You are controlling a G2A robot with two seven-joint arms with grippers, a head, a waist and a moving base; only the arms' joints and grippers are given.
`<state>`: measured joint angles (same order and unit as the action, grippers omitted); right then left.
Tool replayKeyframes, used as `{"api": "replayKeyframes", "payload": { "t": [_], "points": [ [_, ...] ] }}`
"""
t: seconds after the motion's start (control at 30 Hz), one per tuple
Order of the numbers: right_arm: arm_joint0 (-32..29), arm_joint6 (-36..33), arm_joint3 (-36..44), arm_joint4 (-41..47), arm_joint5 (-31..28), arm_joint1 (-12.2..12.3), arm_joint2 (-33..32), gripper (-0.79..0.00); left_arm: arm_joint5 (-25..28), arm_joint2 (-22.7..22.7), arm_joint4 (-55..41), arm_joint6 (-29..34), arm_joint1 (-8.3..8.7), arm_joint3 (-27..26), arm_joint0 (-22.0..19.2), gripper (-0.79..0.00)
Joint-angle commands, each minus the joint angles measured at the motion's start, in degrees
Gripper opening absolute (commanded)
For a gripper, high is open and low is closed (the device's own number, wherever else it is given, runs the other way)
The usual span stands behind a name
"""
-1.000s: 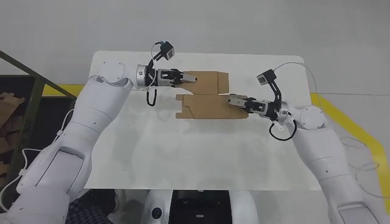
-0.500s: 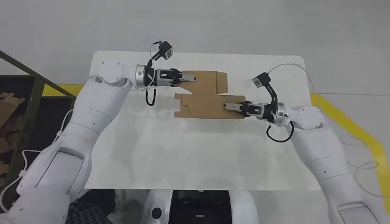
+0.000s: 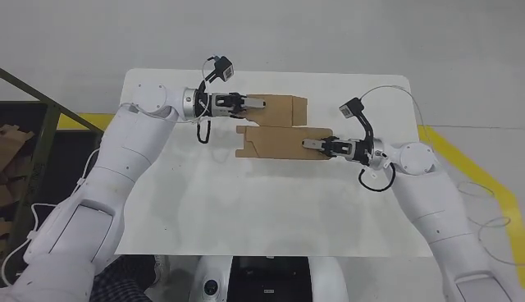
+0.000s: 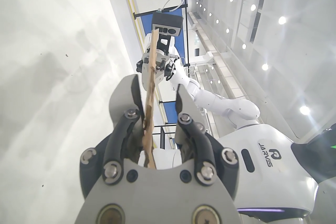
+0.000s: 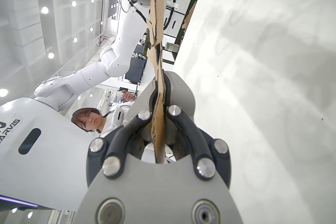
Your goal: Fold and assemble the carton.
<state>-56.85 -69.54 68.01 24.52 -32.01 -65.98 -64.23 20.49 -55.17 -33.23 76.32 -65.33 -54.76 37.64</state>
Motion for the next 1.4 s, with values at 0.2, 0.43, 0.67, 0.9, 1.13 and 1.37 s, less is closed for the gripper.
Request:
{"api": "replayKeyframes", "payload": {
  "t": [0.2, 0.43, 0.67, 0.9, 1.13, 1.37],
  "points": [
    [0.0, -0.1, -0.5, 0.6, 1.0, 0.4, -0.8, -0.785, 0.6, -3.0, -1.9, 0.6, 0.73, -0.7, 1.5, 0.0],
    [0.0, 0.5, -0.7, -0.6, 2.8, 0.5, -0.4, -0.785, 0.0, -5.6, -2.9, 1.3, 1.51, -3.3, 3.2, 0.0],
    [0.2, 1.1, -0.9, -0.8, 3.1, 0.5, 0.1, -0.785, -0.6, -7.1, -3.1, 2.0, 1.98, -5.6, 4.5, 0.0],
    [0.4, 1.7, -1.0, -1.1, 3.1, 0.5, 0.5, -0.785, -1.3, -8.7, -3.0, 2.5, 2.49, -7.5, 5.4, 0.0],
    [0.5, 2.1, -1.0, -1.5, 3.1, 0.5, 0.9, -0.785, -1.5, -9.9, -3.1, 2.7, 2.84, -9.6, 6.2, 0.0],
    [0.2, 1.8, -0.3, -0.8, 2.9, 0.4, 1.3, -0.785, -2.2, -8.5, -3.0, 2.1, 2.41, -9.0, 6.0, 0.0]
  ]
}}
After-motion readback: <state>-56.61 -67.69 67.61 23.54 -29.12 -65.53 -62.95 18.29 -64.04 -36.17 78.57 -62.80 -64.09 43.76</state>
